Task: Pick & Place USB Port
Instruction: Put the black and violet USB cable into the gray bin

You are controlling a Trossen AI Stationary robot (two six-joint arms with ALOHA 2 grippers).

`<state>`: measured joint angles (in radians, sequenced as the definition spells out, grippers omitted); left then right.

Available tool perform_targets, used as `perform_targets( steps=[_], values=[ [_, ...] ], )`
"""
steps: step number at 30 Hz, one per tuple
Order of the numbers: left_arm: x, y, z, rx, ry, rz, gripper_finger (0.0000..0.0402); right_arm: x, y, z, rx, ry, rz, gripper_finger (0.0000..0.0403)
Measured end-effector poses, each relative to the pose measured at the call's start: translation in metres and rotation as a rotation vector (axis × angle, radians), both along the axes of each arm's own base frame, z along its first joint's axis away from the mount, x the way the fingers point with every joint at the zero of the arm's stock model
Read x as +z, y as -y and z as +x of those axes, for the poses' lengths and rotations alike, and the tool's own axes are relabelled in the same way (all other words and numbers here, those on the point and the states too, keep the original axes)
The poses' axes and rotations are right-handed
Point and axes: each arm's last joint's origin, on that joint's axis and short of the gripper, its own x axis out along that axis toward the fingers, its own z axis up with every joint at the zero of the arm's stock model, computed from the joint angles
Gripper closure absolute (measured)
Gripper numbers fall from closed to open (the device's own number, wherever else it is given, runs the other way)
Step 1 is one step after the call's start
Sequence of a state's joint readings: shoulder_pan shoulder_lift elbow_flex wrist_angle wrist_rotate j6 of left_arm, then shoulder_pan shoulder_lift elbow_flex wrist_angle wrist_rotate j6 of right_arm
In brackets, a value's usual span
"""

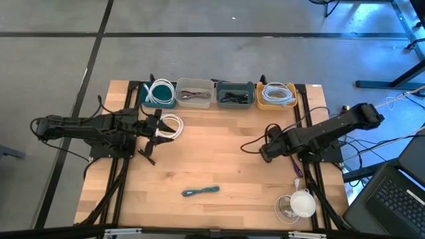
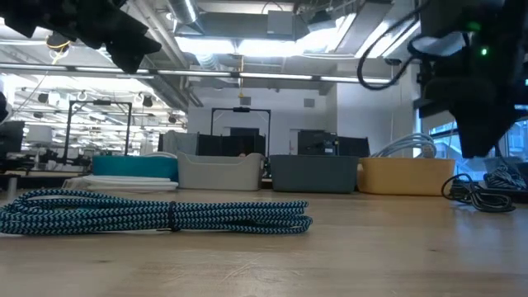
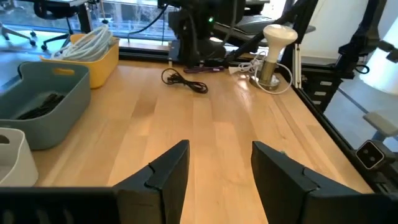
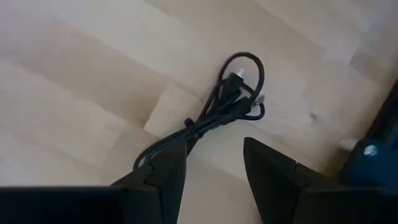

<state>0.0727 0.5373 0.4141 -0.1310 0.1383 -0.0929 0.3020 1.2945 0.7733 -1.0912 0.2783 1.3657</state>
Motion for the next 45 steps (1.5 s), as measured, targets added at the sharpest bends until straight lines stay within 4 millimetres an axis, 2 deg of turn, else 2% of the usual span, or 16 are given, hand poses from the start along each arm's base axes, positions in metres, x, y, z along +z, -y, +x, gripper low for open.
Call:
perform_targets(
  steps=[8,13,18,23,30,40,45],
  values=[
    [0.0,0.0,0.0,0.0,0.0,0.001,0.0241,-0.022,0.007,0.003,-0.055,0.083,0.053,0.024],
    [0.0,0.0,0.0,0.0,0.0,0.001,0.0238,-0.024,0.01,0.001,-0.047,0.056,0.057,0.024],
    [0.0,0.0,0.0,0.012,-0.003,-0.045,0.0241,-0.018,0.006,-0.009,-0.053,-0.09,0.162,0.024],
    [0.0,0.0,0.0,0.019,-0.005,-0.073,0.0241,-0.02,-0.011,-0.026,-0.098,-0.233,0.283,0.024],
    [0.0,0.0,0.0,0.013,-0.004,-0.052,0.0243,-0.028,-0.022,-0.035,-0.083,-0.248,0.258,0.024],
    [0.0,0.0,0.0,0.013,-0.004,-0.051,0.0247,-0.056,-0.018,-0.045,-0.053,-0.224,0.273,0.024],
    [0.0,0.0,0.0,0.012,-0.004,-0.049,0.0245,-0.062,-0.016,-0.048,-0.05,-0.22,0.283,0.024]
  ],
)
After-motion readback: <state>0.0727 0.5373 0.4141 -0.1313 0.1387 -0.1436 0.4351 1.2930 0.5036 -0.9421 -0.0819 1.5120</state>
